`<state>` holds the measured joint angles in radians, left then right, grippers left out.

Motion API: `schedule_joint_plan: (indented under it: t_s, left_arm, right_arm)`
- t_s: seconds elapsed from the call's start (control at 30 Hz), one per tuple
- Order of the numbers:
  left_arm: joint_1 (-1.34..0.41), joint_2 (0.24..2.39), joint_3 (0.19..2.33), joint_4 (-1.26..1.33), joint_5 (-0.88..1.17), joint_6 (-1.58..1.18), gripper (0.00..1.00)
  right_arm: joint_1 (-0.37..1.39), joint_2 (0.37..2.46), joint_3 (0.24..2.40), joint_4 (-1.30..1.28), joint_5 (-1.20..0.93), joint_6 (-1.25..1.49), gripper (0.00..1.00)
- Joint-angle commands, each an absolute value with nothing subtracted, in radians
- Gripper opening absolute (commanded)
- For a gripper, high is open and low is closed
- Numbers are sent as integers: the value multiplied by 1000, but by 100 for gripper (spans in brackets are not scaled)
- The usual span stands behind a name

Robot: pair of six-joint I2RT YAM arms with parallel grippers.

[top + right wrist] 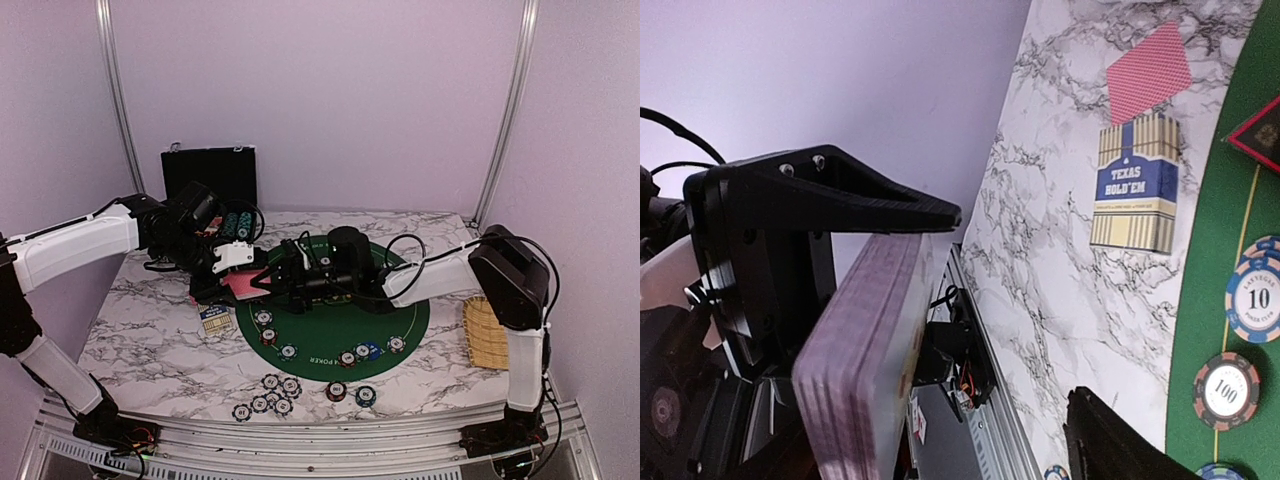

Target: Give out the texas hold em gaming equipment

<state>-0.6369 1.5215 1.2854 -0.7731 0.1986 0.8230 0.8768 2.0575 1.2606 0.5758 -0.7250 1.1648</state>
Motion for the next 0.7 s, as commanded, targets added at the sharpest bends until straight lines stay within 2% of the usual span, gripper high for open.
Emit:
schedule_joint_plan:
  t_s: [0.0, 0.23, 0.33, 0.37, 0.4, 0.43, 0.47, 0.5, 0.67]
  left_arm:
    - [-641, 1494, 1286, -783, 205, 834, 0]
    - [-643, 1505, 1276, -782, 189, 842, 0]
    - [-643, 1518, 1278, -783, 179, 840, 0]
    - [-643, 1522, 1278, -783, 179, 839, 13]
    - [-643, 1524, 1278, -783, 179, 837, 39]
    - [-643, 1526, 1277, -783, 178, 836, 78]
    - [-643, 1527, 1276, -781, 181, 834, 96]
    - [-643, 1528, 1276, -782, 186, 831, 99]
    - [-643, 1533, 1279, -782, 241, 836, 99]
  right_arm:
    - [877, 2095, 1322, 663, -738, 1225, 70]
    - [884, 2111, 1321, 725, -744, 1267, 45]
    - [887, 2115, 1310, 751, -746, 1285, 31]
    - [888, 2115, 1303, 764, -746, 1296, 26]
    - [887, 2117, 1296, 779, -745, 1305, 21]
    - [888, 2117, 1291, 791, -745, 1315, 17]
    - [888, 2118, 1287, 804, -745, 1324, 15]
    - [888, 2119, 1284, 816, -745, 1334, 13]
    - [893, 2130, 1292, 851, -752, 1361, 10]
